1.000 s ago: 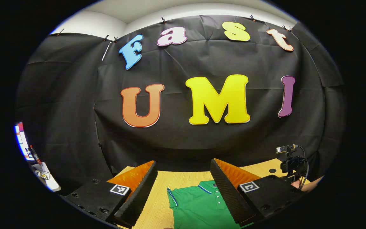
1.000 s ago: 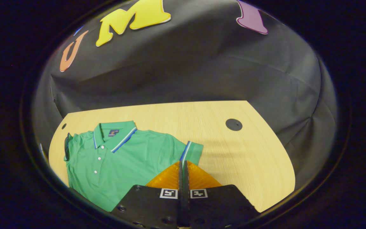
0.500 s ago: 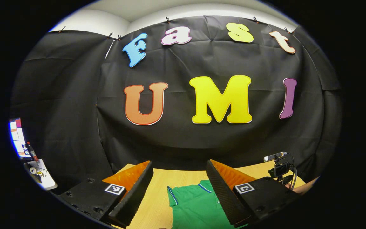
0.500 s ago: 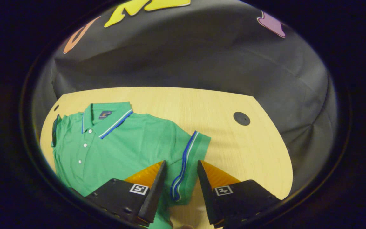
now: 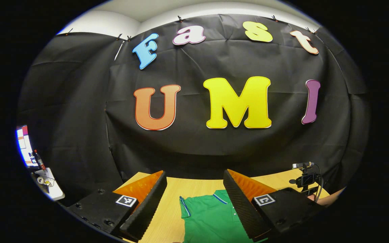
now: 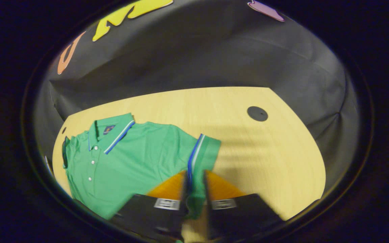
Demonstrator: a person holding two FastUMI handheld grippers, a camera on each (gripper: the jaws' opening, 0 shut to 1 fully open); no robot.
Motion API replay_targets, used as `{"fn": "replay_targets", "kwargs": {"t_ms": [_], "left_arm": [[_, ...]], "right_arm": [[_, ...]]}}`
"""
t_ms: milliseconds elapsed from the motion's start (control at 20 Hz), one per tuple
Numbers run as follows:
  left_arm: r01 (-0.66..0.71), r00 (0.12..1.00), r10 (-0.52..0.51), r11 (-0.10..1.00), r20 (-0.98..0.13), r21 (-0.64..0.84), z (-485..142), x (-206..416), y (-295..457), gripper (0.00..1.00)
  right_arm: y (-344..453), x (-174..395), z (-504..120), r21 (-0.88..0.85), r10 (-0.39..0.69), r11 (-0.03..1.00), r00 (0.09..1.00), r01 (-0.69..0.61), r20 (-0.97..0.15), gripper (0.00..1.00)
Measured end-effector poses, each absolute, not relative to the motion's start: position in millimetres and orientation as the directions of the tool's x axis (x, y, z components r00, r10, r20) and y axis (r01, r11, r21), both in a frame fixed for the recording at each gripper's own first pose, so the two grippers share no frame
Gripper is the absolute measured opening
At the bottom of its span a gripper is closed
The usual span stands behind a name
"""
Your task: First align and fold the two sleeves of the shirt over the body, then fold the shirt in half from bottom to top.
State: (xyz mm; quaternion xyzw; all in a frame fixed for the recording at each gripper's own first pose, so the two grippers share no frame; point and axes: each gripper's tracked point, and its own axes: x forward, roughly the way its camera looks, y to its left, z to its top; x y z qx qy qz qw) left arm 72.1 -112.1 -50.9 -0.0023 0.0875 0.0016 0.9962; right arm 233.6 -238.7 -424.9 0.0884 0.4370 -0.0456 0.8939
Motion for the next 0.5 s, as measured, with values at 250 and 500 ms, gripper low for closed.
{"fn": "replay_targets", "kwargs": {"t_ms": [250, 500], "left_arm": [[-0.006, 0.982, 0.005, 1.0, -0.189, -0.003, -54.7, 74.8, -111.9, 1.0], [0.003, 0.984, -0.003, 1.0, -0.177, -0.001, -51.2, 75.6, -114.8, 1.0]], "right_arm": [[-248.5, 227.7, -414.6, 0.165, 0.017, 0.97, 0.629, 0.178, -0.777, 0.0], [-236.9, 232.7, -369.8, 0.166, 0.016, 0.974, 0.688, 0.152, -0.726, 0.0]]}}
